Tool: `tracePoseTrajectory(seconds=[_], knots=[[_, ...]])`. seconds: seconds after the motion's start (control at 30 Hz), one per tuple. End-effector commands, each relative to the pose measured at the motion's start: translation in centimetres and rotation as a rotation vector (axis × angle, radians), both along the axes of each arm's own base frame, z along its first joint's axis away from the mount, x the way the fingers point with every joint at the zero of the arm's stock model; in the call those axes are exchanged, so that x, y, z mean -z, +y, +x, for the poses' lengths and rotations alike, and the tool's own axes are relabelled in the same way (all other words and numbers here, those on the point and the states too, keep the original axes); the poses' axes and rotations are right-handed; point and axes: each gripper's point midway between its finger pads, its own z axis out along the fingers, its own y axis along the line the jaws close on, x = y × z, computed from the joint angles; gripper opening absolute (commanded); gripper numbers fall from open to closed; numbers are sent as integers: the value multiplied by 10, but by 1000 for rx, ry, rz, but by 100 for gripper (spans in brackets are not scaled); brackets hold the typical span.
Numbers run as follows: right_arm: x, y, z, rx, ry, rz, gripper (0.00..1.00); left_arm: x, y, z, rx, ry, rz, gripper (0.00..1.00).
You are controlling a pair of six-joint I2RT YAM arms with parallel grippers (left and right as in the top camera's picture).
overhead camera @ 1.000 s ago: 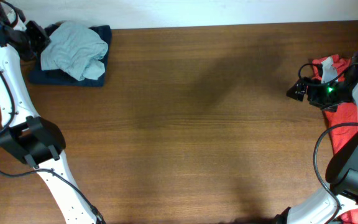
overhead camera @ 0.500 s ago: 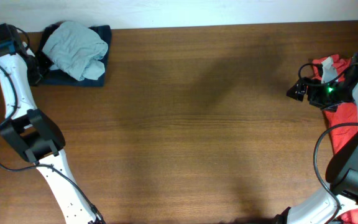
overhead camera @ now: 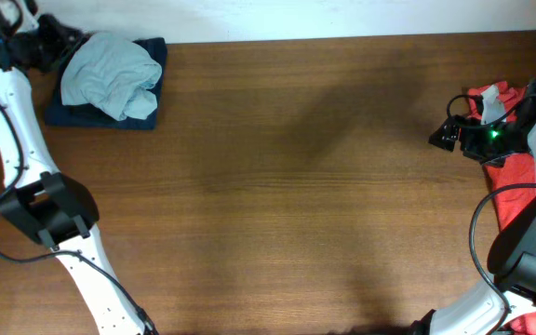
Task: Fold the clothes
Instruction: 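Lower the bundle onto the navy garment and open the left gripper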
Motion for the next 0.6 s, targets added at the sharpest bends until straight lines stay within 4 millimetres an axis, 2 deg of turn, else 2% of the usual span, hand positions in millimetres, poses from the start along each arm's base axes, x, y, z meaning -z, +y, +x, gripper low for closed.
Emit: tracePoseTrajectory(seconds=[0.0, 0.1, 0.13, 0.2, 0.23, 0.27, 0.43, 0.5, 0.57], knots=[[-5, -3, 2, -5, -14, -19, 99, 17, -41, 11, 120, -8, -89, 9], [-5, -3, 2, -5, -14, -19, 99, 43, -62, 22, 192, -18, -132, 10], [-5, -3, 2, -5, -14, -19, 99, 55, -75, 28, 243, -38, -161, 10], [-5, -3, 2, -4, -14, -18, 99, 79, -85, 34, 236, 7, -209, 9], [-5, -3, 2, -5, -14, -19, 99, 89, -86, 35, 222, 31, -220, 8], [-5, -3, 2, -4, -14, -19, 99, 106, -87, 36, 195, 74, -234, 6], [-5, -3, 2, -5, -14, -19, 98, 173, -87, 36, 158, 182, -250, 6], [-5, -3, 2, -5, -14, -19, 99, 179, -88, 35, 163, 188, -257, 6], [-5, -3, 2, -5, -14, -19, 99, 156, -92, 41, 207, 110, -264, 4]])
